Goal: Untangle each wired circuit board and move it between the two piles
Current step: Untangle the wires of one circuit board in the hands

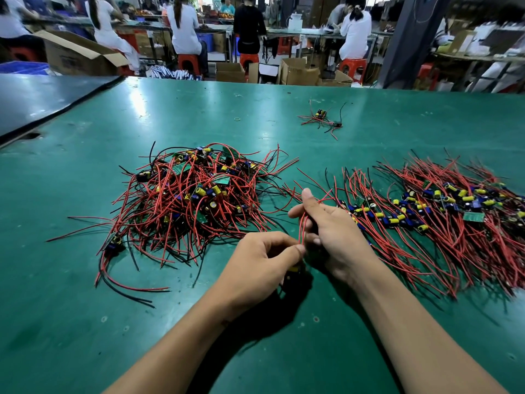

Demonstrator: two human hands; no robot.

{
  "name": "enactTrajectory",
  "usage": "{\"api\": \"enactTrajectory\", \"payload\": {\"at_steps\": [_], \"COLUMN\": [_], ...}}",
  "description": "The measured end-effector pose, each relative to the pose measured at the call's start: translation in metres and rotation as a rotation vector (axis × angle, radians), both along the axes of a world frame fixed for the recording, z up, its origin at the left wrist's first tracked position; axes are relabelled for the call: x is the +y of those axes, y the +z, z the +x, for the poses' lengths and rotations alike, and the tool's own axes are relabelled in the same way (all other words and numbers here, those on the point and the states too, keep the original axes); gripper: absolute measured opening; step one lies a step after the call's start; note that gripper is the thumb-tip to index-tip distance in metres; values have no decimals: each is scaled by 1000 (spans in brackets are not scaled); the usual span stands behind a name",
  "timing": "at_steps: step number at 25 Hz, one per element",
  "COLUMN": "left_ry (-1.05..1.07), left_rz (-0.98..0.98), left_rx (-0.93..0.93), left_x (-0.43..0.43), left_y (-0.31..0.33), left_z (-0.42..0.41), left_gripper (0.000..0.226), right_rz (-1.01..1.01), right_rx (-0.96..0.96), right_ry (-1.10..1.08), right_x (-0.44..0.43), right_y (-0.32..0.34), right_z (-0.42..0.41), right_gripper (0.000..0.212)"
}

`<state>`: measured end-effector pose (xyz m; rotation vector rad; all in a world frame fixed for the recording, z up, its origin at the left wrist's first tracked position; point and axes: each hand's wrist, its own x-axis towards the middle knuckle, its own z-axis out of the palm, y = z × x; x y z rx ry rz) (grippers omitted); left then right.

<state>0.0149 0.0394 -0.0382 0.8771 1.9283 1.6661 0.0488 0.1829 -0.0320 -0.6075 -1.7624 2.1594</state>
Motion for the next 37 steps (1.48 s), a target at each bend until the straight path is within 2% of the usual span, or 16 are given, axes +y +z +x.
{"api": "enactTrajectory", "payload": {"at_steps": [2,5,9,11,16,19,21,24,26,27,29,31,33,37], "left_ry": [13,63,70,72,42,14,1,-16,-27,-31,-27,2,44,95], "left_rz": [42,102,155,166,114,103,90,76,57,48,34,32,45,90], "left_rx": [-53,-121,-304,-338,-268,-181,-136,-104,-71,-58,-44,-44,-54,-123], "left_x": [0,-1,-2,-3,-5,-3,-3,-3,-4,-4,-4,-4,-3,-2], "left_y": [1,0,2,4,5,4,2,0,-1,-2,-3,-2,-2,0], "left_z": [0,-3,-2,-3,-5,-4,-5,-4,-3,-3,-3,-3,-3,-1], "left_gripper": [17,17,20,19,22,18,18,20,20,20,19,19,18,21], "right_rz": [15,-51,-80,4,566,657,524,-8,-303,-405,-483,-406,-227,141], "right_rx": [0,5,9,7,-26,-1,0,-53,-84,-74,-52,-45,-26,-63], "right_ry": [66,302,442,394,101,-75,-144,-137,-35,21,69,34,21,167], "right_x": [-1,-5,-1,3,17,22,19,12,14,16,17,13,8,-1], "right_y": [3,3,0,1,1,-1,-1,3,8,9,10,10,7,2], "right_z": [3,11,14,13,12,11,9,4,4,5,5,4,4,8], "right_gripper": [41,29,34,36,41,38,43,56,57,56,55,51,50,45]}}
